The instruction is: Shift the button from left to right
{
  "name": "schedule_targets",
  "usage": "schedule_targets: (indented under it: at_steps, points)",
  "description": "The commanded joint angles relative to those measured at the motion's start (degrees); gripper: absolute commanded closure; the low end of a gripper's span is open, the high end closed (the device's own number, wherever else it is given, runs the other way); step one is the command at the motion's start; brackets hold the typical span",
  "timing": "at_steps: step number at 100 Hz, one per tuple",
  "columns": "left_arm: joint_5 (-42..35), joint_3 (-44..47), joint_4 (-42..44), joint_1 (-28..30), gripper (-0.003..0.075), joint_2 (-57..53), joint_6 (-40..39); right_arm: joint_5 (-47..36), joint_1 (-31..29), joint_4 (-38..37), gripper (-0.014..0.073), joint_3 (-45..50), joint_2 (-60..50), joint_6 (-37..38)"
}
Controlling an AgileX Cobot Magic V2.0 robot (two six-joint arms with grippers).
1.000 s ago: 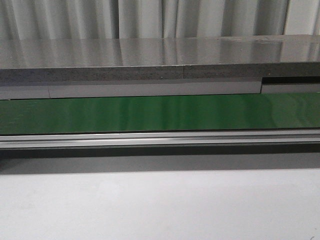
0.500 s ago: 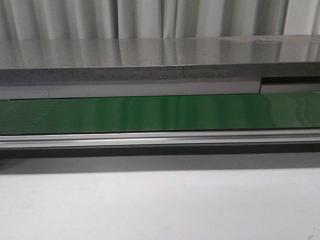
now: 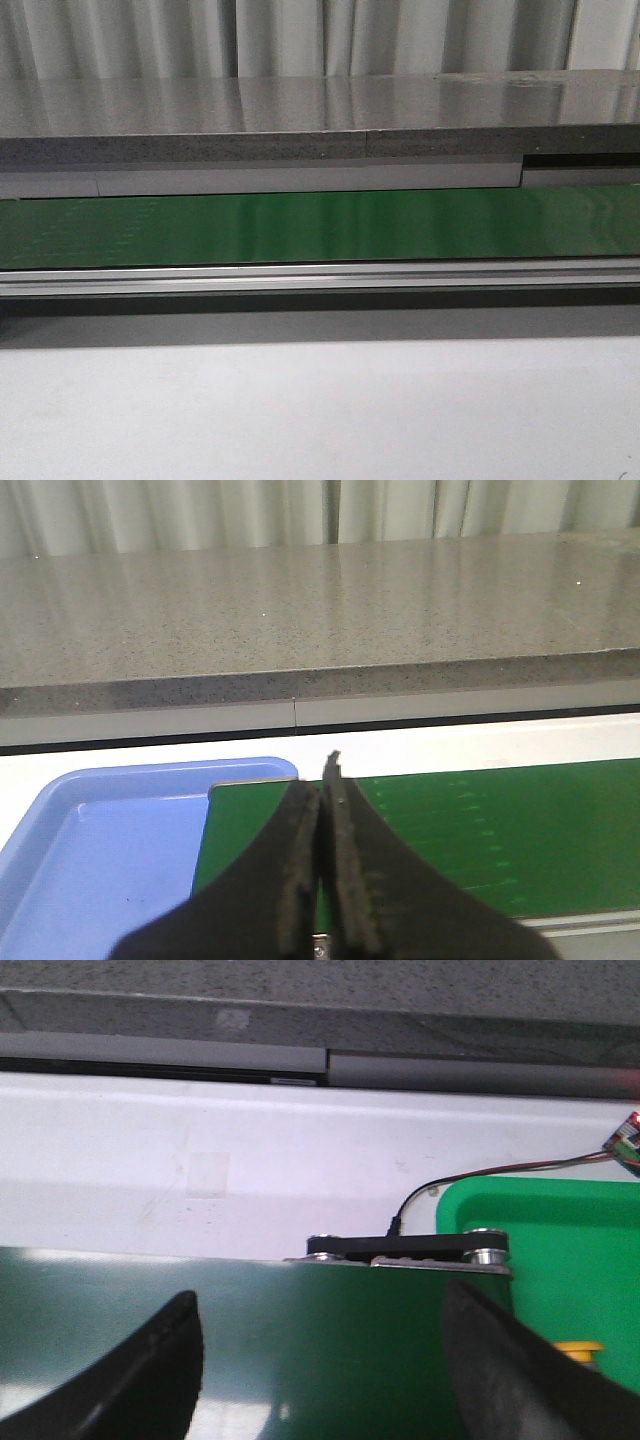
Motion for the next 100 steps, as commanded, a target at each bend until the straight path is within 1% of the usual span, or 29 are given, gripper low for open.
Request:
schedule_targets:
  at_steps: [1, 26, 35, 52, 81, 100]
  points:
    - [-4.2, -1.6, -0.6, -0.4, 0.0740, 0.2, -0.2, -7.2, 2.0, 0.6, 0.0085, 3.3, -6.1, -0.7]
    - [-4.2, -1.6, -0.6, -0.4, 0.0740, 0.2, -0.2, -17.1, 6.7, 0.6, 0.0085, 19.0, -16.6, -0.7]
    - [-4.2, -1.6, -0.6, -0.4, 0.0740, 0.2, -0.2, -19.5, 7.8, 0.6, 0.0085, 24.1, -21.1, -0.7]
    - [-4.2, -1.6, -0.6, -0.4, 0.0740, 0.2, -0.2, -22.3, 9.2, 1.3, 0.0085, 31.1, -29.0, -0.7]
    - [-4.2, -1.6, -0.6, -0.4, 0.0740, 0.2, -0.2, -21.8, 11.0, 2.8, 0.0085, 37.8, -44.8, -0.7]
    - [-4.2, -1.6, -0.6, -0.4, 0.0740, 0.2, -0.2, -17.4, 11.0, 3.2, 0.0085, 39.1, -53.3, -0.7]
